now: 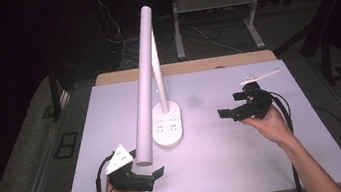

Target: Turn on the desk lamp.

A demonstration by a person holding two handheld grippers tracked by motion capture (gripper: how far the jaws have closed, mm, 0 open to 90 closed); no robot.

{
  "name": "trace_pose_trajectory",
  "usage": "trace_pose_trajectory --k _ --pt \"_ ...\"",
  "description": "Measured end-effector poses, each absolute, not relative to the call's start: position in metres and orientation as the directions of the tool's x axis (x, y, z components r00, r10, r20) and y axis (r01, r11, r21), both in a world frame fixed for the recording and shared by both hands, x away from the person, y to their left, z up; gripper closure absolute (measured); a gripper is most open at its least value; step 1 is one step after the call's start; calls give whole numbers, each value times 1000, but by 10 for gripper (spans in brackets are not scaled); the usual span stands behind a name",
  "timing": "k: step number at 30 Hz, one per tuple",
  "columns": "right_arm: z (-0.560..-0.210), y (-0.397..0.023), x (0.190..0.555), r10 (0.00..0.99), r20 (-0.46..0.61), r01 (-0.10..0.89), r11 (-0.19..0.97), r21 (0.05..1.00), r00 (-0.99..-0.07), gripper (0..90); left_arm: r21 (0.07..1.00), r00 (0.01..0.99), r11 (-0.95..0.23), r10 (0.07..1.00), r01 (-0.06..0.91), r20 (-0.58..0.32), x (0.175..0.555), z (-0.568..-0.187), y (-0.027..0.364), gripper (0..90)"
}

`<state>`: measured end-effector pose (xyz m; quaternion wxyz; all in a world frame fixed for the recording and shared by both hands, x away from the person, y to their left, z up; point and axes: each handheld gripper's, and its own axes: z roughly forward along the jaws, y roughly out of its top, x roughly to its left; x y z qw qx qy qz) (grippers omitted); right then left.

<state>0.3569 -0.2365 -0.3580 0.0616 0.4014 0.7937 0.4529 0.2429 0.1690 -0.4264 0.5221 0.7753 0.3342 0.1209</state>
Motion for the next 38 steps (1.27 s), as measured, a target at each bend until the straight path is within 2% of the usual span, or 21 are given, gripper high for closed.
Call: trace_pose_trajectory --k 22,38 --pt "-394 -285 287 710 322 599 174 782 -627 2 889 748 -235 644 394 -161 242 -427 168 0" --pt "-416 -292 244 727 308 590 163 791 -614 3 887 747 -236 645 396 -162 243 -427 168 0"
